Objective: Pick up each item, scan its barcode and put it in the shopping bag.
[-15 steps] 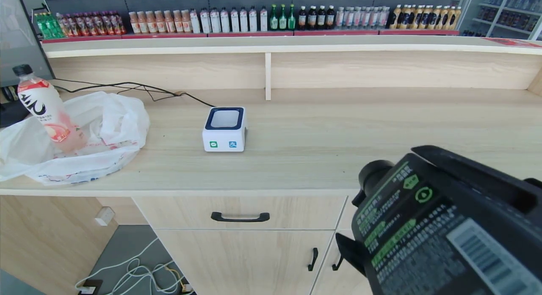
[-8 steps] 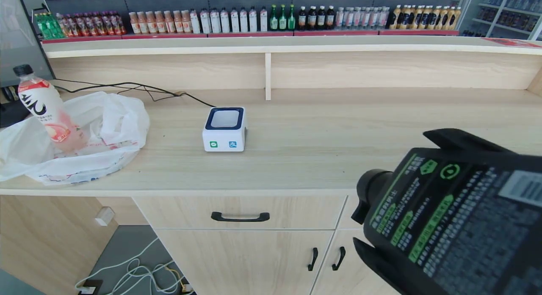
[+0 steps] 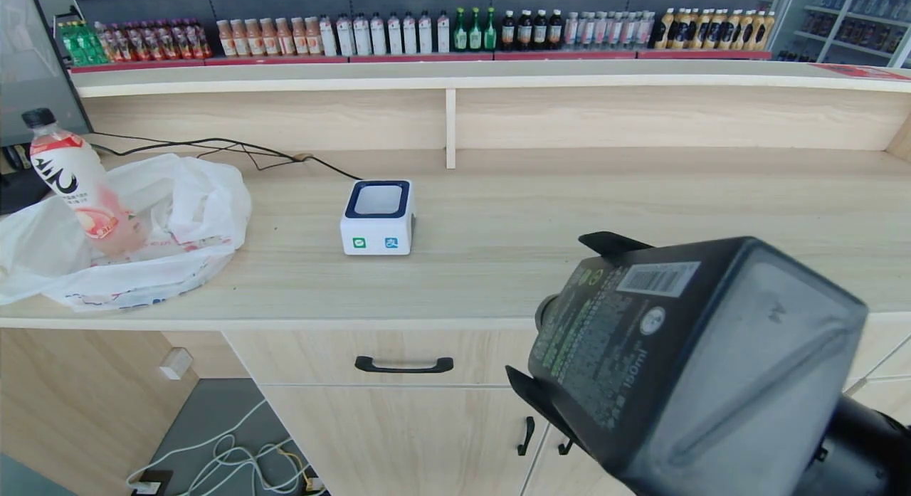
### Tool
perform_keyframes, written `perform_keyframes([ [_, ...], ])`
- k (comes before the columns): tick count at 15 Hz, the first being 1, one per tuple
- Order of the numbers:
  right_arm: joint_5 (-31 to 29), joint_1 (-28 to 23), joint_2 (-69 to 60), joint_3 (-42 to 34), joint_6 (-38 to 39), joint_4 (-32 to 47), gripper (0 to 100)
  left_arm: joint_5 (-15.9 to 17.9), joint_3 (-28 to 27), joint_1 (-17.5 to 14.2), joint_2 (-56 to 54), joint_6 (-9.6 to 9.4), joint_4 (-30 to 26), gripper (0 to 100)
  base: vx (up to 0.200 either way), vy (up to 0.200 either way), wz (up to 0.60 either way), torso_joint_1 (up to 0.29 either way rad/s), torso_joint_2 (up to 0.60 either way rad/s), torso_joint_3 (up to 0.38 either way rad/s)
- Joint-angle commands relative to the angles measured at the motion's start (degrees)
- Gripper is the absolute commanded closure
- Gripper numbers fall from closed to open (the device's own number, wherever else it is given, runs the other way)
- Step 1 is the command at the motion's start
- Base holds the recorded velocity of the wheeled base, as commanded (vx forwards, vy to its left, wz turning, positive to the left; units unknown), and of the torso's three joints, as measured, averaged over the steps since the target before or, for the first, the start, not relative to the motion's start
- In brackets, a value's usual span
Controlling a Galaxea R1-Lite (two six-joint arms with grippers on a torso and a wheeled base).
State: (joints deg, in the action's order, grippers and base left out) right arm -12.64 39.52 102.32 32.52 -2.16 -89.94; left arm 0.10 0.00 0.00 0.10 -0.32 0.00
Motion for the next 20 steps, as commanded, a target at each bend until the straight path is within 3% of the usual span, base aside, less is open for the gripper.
perform_keyframes([
  [1,0.69,0.12,-5.99,-6.16,-0.57,-0.06,0,-0.01,0.0,0.0,-0.01,0.05,0.0,0,0.0,0.0,0.0,0.0,0.0,0.0],
  [20,0.69,0.03,-7.92,-7.39,0.58,-0.06,0,-0.01,0.0,0.0,-0.01,-0.12,0.0,0,-0.011,-0.011,0.0,0.001,0.0,0.0],
])
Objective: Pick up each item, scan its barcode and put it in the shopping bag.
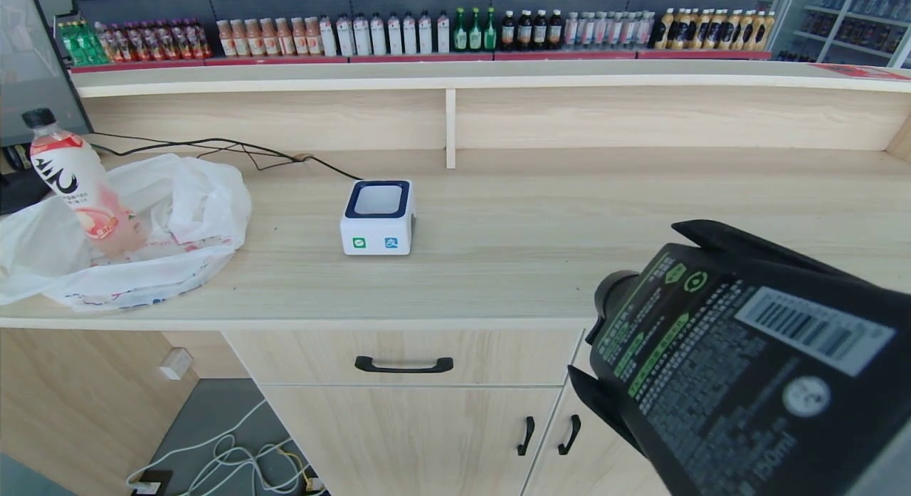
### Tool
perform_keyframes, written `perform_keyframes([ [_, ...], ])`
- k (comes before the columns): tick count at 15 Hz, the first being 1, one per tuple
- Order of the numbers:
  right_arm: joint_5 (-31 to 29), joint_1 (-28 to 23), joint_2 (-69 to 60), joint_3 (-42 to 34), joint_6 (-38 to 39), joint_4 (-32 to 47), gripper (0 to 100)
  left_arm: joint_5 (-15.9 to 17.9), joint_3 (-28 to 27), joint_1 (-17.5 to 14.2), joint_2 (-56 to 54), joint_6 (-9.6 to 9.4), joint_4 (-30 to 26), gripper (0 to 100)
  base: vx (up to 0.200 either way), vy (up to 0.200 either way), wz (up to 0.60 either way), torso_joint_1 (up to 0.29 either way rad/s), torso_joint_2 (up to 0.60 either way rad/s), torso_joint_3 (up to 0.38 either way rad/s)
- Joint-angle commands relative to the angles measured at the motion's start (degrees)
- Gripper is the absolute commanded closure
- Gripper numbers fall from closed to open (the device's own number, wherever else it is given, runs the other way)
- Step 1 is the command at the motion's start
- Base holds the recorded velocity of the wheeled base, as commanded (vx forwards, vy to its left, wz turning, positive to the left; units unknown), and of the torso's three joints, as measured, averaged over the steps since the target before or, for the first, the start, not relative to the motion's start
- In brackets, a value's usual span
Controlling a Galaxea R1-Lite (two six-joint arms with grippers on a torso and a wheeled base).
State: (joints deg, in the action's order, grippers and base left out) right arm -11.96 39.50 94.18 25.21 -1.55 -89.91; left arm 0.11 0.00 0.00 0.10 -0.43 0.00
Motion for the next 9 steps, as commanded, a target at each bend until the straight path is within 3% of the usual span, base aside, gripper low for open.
perform_keyframes([
  [1,-0.08,0.05,0.21,-0.07,-0.03,-0.09,0,-0.02,0.0,0.0,-0.01,-0.01,0.0,0,0.0,0.0,0.0,0.0,0.0,0.0],
  [6,-0.08,0.05,0.12,-0.16,-0.03,-0.09,0,-0.02,0.0,-0.09,-0.01,0.16,0.0,0,0.0,0.0,0.0,0.0,0.0,0.0],
  [9,-0.08,0.05,0.21,-0.51,-0.03,-0.09,0,-0.02,0.0,-0.09,-0.01,0.16,0.0,0,0.0,-0.2,0.0,0.002,0.0,0.004],
])
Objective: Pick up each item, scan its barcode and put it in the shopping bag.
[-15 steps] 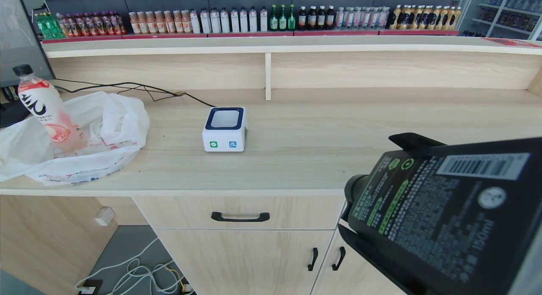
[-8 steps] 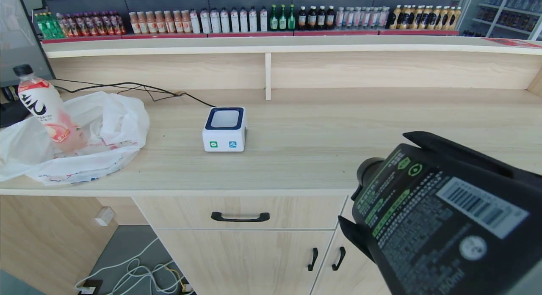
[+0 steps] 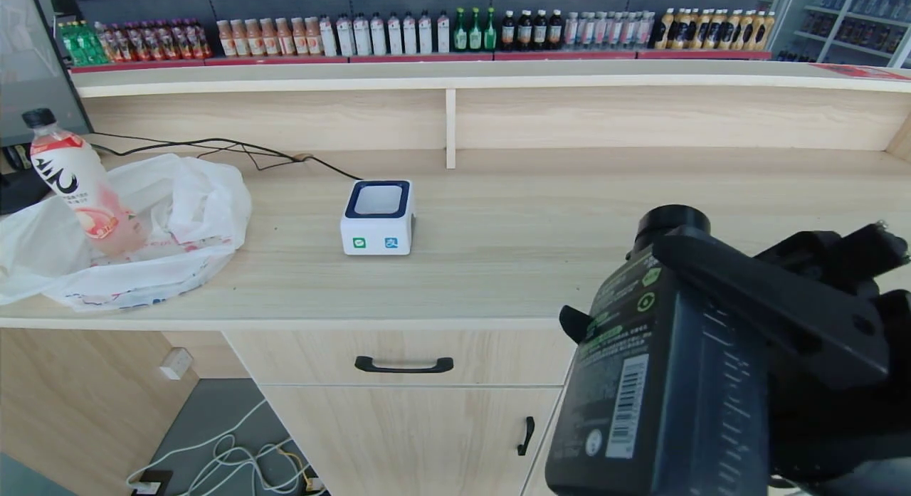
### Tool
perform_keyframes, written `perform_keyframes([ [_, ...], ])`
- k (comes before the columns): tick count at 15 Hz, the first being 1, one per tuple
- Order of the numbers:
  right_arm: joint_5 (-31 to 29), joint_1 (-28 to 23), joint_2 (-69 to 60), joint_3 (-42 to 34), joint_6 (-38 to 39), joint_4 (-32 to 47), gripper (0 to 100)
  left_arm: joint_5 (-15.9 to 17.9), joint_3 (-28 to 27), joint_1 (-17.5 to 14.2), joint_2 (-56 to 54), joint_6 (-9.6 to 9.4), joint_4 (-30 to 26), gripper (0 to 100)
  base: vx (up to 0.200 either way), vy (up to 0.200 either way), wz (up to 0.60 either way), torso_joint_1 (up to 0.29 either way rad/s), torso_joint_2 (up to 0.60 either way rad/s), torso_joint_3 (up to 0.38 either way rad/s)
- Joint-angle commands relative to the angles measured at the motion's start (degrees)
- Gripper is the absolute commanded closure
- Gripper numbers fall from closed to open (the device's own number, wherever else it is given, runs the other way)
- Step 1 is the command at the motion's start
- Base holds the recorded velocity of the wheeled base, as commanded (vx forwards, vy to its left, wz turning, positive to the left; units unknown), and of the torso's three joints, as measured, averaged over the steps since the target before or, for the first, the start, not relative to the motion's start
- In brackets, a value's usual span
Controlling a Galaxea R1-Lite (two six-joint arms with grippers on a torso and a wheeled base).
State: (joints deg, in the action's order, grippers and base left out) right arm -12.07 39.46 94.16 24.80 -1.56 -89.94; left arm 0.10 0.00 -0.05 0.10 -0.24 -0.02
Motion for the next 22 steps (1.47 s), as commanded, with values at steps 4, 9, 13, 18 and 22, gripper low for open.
perform_keyframes([
  [4,0.03,0.0,0.23,-0.36,-0.02,-0.06,0,-0.01,0.0,-0.04,-0.01,-0.02,0.02,0,0.0,-0.2,0.0,0.002,0.01,0.001],
  [9,0.03,0.0,0.23,-0.63,-0.02,-0.06,0,-0.01,0.0,-0.04,-0.01,-0.02,0.02,0,0.0,-0.2,0.0,0.0,0.0,0.001],
  [13,0.03,0.0,0.15,-0.63,-0.02,-0.06,0,-0.01,0.0,-0.04,-0.01,-0.02,0.02,0,0.0,-0.2,0.0,0.001,0.0,0.001],
  [18,0.03,0.0,0.23,-0.71,-0.02,-0.06,0,-0.01,0.0,0.05,-0.01,-0.11,0.02,0,0.0,-0.2,0.0,0.002,0.0,0.003],
  [22,0.03,0.0,0.23,-0.63,-0.02,-0.06,0,-0.01,0.0,0.05,-0.01,-0.11,0.02,0,0.0,0.0,0.0,0.0,0.0,0.0],
])
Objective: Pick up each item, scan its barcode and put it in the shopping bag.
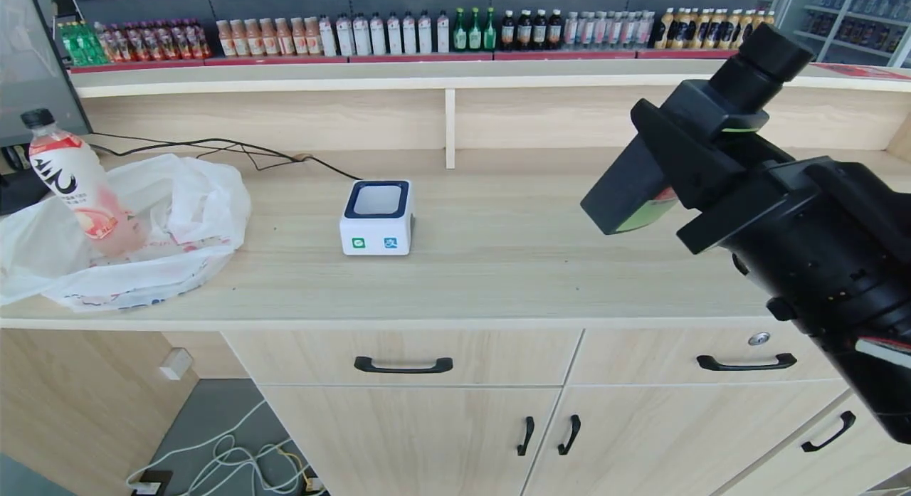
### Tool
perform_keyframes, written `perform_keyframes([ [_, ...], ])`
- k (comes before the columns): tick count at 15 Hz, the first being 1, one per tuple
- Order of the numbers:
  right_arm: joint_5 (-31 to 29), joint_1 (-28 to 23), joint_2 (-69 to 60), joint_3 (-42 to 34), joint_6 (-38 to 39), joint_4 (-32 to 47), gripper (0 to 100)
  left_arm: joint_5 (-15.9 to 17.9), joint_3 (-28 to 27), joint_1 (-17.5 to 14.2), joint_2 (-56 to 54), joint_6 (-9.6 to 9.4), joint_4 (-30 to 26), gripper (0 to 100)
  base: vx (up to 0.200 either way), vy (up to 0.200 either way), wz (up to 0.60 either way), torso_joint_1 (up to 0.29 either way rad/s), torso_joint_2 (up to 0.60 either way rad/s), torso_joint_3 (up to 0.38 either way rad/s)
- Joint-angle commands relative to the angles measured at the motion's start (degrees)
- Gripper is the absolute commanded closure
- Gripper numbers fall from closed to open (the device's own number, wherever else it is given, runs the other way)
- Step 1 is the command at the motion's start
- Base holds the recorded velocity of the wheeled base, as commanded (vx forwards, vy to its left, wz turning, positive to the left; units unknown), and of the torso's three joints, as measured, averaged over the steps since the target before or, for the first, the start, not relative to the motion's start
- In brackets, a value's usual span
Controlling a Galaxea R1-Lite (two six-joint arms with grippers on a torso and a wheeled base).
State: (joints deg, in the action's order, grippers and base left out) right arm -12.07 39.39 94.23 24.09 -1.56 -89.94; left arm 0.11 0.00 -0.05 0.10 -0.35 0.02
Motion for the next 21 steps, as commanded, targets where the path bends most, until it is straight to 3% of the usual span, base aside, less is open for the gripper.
perform_keyframes([
  [1,0.03,0.08,0.25,0.08,-0.02,-0.06,0,-0.02,0.0,0.05,-0.01,0.0,-0.02,0,0.0,0.0,0.0,0.0,0.0,0.0],
  [18,0.03,0.08,0.6,-0.01,-0.02,-0.06,0,-0.02,0.0,0.05,-0.01,0.09,-0.02,0,-0.024,0.0,0.0,0.0,0.0,0.001],
  [21,0.03,0.08,0.69,-0.01,-0.02,-0.06,0,-0.02,0.0,-0.04,-0.01,0.09,-0.02,0,0.0,-0.2,0.0,0.006,0.0,-0.001],
])
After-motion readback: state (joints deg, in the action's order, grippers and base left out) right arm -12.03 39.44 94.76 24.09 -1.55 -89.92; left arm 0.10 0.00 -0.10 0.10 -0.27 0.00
